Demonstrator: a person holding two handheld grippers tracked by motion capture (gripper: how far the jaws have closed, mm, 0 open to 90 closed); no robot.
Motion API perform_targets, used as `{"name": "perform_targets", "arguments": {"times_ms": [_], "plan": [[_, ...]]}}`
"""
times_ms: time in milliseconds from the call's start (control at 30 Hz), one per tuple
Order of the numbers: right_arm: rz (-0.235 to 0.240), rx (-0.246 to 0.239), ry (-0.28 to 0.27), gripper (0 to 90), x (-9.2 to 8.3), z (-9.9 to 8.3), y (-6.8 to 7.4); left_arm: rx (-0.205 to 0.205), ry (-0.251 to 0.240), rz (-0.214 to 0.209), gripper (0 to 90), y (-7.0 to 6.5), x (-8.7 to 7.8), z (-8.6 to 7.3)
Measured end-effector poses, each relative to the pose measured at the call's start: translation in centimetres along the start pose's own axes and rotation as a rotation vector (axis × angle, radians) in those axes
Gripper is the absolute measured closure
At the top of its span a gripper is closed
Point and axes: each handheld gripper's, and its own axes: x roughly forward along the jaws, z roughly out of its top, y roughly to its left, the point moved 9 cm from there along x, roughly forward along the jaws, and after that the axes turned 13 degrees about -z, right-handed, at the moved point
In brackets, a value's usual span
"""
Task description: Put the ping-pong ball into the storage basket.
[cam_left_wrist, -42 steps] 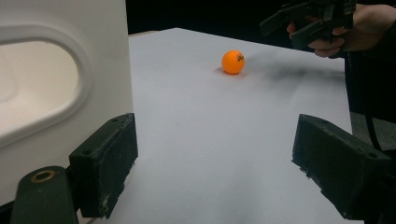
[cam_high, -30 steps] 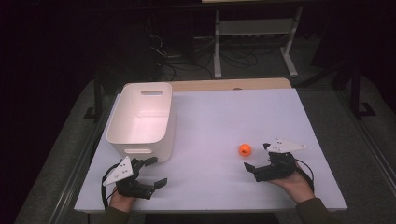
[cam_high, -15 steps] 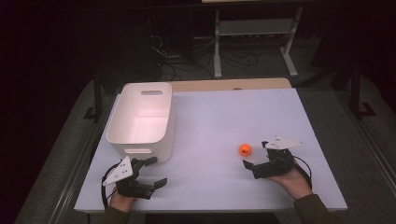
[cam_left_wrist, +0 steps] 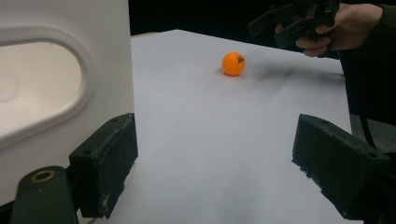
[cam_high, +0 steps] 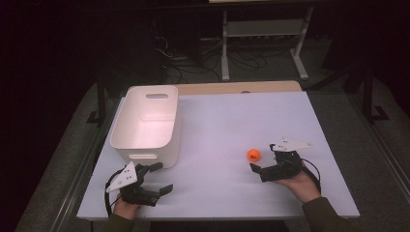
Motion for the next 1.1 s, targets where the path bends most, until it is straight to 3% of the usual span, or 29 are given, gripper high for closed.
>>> {"name": "perform_targets", "arguments": {"times_ms": [1100], "plan": [[-0.010, -0.004, 0.005, 0.0, 1.4, 1.0, -0.3, 0.000, -0.004, -0.002, 14.0, 0.0, 0.0, 0.0]]}}
